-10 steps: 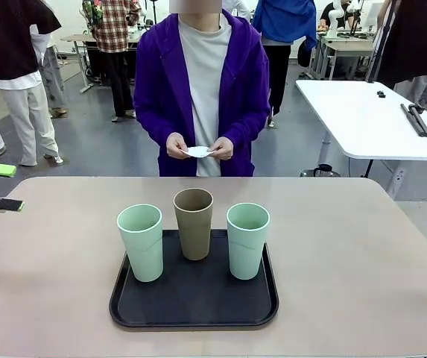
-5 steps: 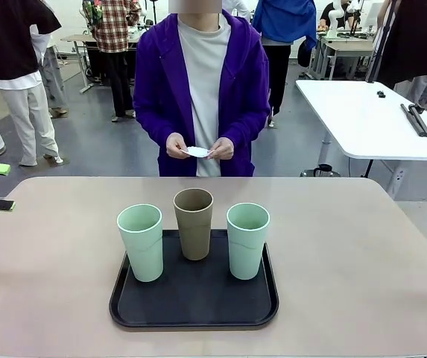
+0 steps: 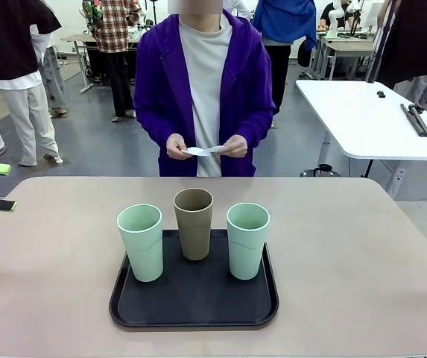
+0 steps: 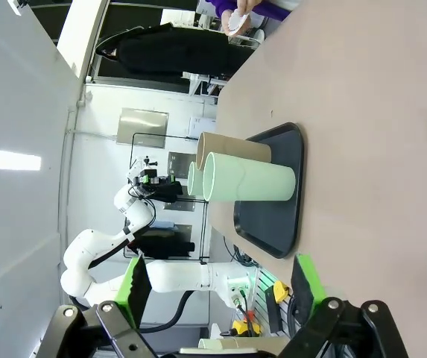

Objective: Place coasters on the table and set cups on them.
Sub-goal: Pick up one Reusable plastic cup and place it on a coaster set by the human.

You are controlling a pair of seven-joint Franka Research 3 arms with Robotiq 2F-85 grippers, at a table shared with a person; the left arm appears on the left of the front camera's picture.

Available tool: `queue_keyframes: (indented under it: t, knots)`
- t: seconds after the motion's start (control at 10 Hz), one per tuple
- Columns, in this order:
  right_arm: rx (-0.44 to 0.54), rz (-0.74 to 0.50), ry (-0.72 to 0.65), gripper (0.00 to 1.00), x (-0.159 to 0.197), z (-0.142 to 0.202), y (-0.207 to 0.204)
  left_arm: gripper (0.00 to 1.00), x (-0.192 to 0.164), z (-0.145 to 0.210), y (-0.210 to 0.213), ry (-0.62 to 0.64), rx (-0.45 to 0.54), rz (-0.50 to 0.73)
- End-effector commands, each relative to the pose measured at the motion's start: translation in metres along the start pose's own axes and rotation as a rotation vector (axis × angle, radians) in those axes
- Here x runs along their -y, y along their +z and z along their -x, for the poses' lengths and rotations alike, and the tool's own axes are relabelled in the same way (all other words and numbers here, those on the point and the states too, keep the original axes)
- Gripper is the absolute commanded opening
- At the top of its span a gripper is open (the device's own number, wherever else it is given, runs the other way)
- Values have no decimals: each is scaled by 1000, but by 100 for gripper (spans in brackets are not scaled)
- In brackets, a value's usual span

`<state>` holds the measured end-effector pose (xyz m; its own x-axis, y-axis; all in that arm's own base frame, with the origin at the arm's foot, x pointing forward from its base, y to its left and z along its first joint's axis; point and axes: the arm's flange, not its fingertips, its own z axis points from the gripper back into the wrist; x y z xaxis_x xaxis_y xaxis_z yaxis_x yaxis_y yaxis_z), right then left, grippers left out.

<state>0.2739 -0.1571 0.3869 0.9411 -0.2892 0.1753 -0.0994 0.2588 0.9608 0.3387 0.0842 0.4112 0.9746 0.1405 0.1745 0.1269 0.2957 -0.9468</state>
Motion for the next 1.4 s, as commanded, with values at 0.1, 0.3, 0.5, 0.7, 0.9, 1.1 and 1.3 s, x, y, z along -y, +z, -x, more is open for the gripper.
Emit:
queue_keyframes:
  t: [0.1,0.3,0.5,0.7,0.9,1.1,1.3]
  knots:
    - [2,-5,-2,100,0,-1,-1,100,0,0,1,-13,3,7]
    - [2,-5,-2,100,0,-1,-1,100,0,0,1,-13,3,7]
    - [2,-5,-2,100,0,-1,-1,100,0,0,1,-13,3,7]
    - [2,-5,-2,100,0,-1,-1,100,0,0,1,-13,3,7]
    - [2,-5,-2,100,0,-1,-1,100,0,0,1,-13,3,7]
    - [2,-5,-2,100,0,-1,-1,100,0,0,1,-13,3,7]
    - [2,-5,-2,100,0,-1,-1,100,0,0,1,-13,3,7]
